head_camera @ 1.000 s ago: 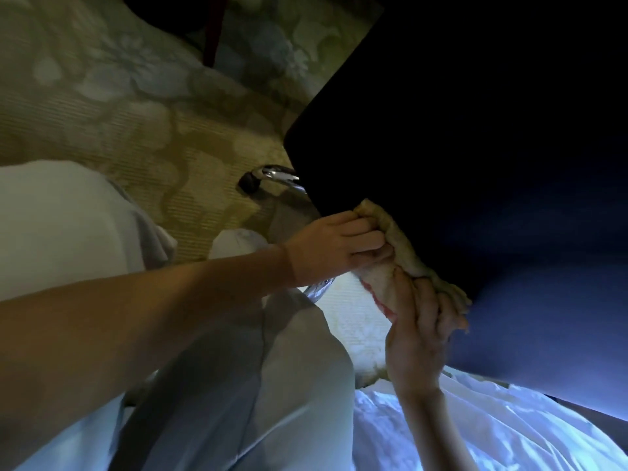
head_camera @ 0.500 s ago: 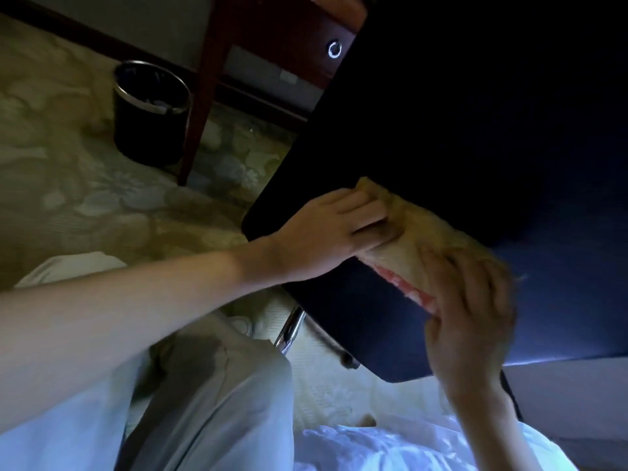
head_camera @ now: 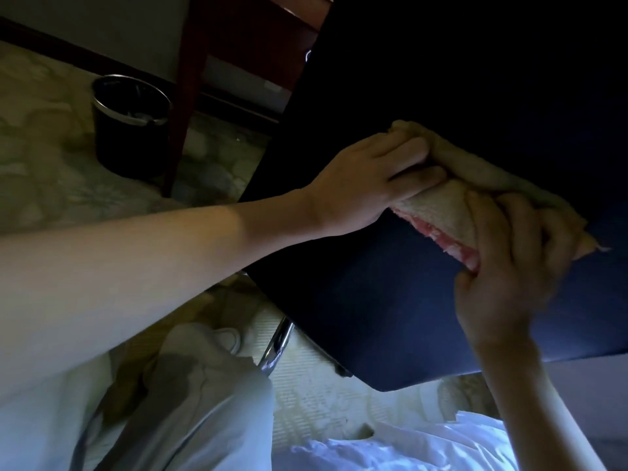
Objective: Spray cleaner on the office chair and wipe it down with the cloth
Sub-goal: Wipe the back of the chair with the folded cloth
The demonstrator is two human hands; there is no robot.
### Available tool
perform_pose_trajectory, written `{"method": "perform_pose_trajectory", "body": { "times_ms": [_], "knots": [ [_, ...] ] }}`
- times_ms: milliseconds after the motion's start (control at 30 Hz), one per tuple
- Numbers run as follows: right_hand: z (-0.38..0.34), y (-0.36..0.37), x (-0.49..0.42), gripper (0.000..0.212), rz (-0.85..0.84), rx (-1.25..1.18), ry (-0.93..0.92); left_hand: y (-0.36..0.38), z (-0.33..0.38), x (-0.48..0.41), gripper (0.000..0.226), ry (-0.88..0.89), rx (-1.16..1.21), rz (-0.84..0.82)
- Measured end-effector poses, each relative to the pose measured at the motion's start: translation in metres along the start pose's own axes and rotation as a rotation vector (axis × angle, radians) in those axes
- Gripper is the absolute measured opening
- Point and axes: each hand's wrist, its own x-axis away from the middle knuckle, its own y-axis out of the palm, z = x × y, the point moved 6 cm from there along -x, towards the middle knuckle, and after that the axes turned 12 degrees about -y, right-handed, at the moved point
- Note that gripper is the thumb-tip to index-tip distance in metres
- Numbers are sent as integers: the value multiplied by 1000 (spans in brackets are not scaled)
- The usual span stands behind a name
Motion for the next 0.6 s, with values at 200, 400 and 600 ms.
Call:
{"method": "perform_pose_trajectory", "body": {
  "times_ms": [200,400,600],
  "knots": [
    [-36,37,39,33,3,-94,-24,27,-20,56,23,-74,54,0],
    [-96,82,101,34,-154,-190,-70,59,-46,154,30,-137,86,-134],
    [-161,130,156,37,-300,-256,-86,85,-74,249,27,-222,108,-317]
  ]
}}
